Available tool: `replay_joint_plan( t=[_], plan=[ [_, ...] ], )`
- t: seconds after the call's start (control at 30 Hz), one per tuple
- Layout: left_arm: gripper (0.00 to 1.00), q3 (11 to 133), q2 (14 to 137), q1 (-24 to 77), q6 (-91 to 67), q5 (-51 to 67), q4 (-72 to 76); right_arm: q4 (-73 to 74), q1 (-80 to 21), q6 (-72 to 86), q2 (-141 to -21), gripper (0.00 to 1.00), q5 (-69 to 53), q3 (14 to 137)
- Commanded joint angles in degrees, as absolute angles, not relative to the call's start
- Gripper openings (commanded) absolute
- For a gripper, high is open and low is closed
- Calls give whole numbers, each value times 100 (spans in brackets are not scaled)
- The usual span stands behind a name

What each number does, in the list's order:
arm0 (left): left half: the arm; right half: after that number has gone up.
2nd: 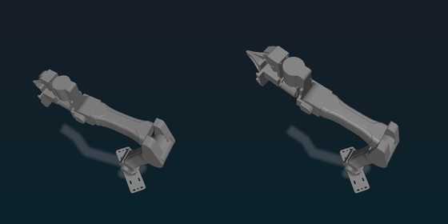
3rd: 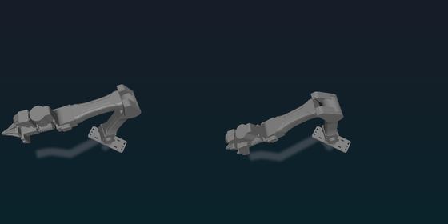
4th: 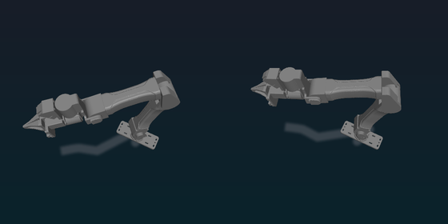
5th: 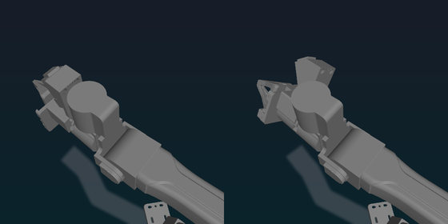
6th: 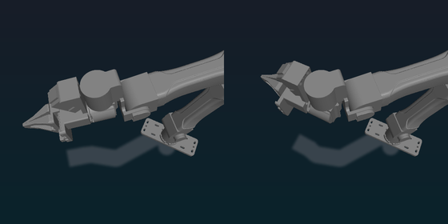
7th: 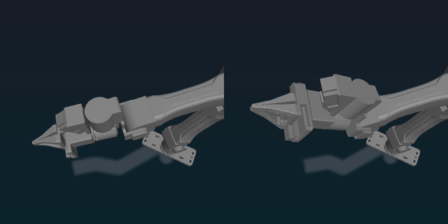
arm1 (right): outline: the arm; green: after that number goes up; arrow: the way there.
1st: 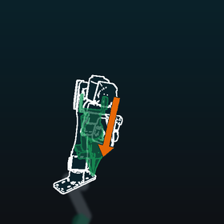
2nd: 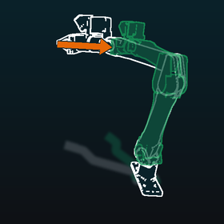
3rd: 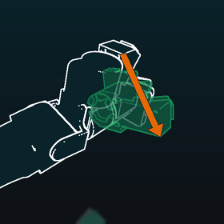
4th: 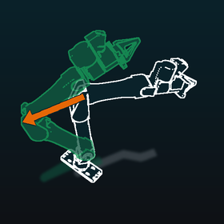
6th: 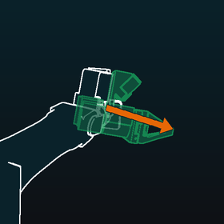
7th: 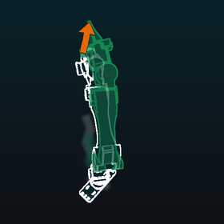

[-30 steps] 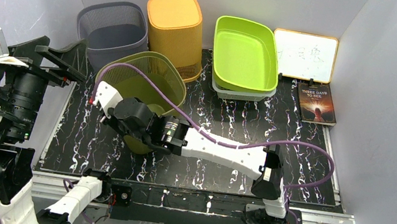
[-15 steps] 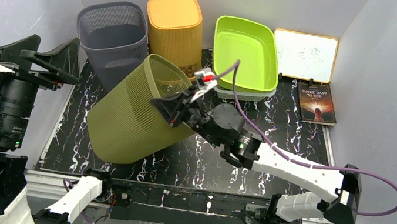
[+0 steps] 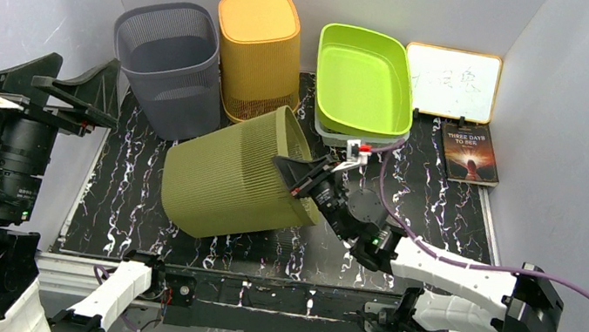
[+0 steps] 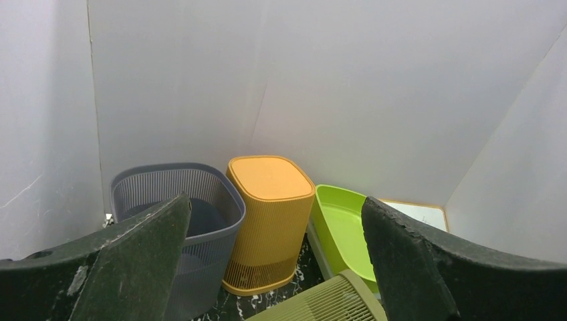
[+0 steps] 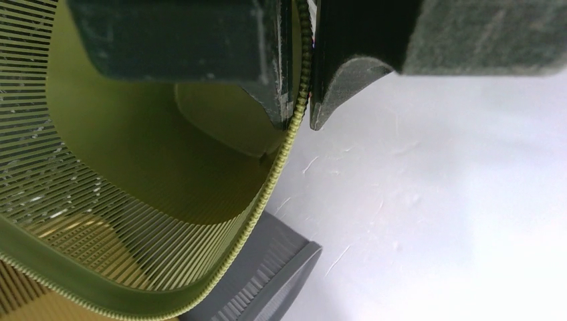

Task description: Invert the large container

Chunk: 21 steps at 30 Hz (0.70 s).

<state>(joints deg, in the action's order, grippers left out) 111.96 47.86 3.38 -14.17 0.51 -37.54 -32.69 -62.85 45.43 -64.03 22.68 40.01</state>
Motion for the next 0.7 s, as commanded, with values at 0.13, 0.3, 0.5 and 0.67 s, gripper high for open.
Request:
replay_joint_plan(
  t=[0.13, 0.3, 0.5, 0.67],
  plan=[
    [98, 11004, 4914, 321, -1459, 224, -3672, -4117, -5759, 5811, -6057, 0, 2070, 3156],
    [98, 10889, 4951, 318, -1468, 350, -3702, -4364, -5694, 6159, -6474, 0, 1898, 2902],
    [98, 10720, 4983, 317, -1440, 465, -3761, -5601, -5515, 7054, -7310, 0, 1191, 2451],
    [98, 10717, 5002, 317, -1428, 466, -3754, -7612, -5510, 7816, -8404, 0, 468, 2502]
  ],
)
